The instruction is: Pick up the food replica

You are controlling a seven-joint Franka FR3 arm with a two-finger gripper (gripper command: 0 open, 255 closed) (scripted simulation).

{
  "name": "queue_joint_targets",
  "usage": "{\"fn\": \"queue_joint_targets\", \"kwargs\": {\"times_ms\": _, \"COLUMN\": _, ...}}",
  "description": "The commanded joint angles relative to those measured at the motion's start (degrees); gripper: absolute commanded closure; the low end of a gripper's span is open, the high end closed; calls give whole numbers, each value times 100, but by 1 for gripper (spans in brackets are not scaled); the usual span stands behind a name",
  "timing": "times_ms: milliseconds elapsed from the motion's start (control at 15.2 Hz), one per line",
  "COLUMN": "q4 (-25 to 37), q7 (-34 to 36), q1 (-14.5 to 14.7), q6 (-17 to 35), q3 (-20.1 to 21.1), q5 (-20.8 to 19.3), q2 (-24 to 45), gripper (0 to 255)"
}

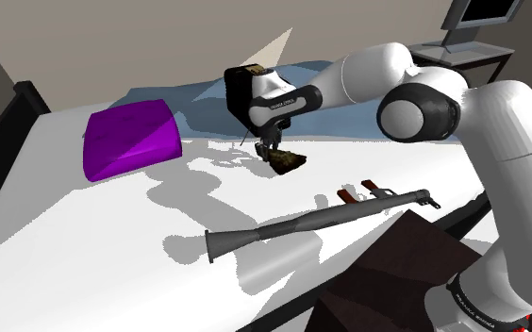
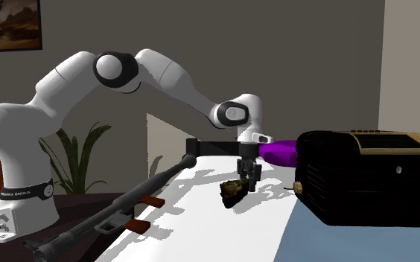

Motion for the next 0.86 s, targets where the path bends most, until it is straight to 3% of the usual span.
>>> {"fn": "queue_joint_targets", "kwargs": {"times_ms": 0, "q4": 1, "q7": -2, "q1": 4, "q6": -93, "q3": 2, "q5": 2, "q2": -93, "gripper": 255}}
{"fn": "queue_joint_targets", "kwargs": {"times_ms": 792, "q4": 211, "q7": -38, "q1": 5, "q6": -649, "q3": 6, "q5": 14, "q2": -439, "gripper": 255}}
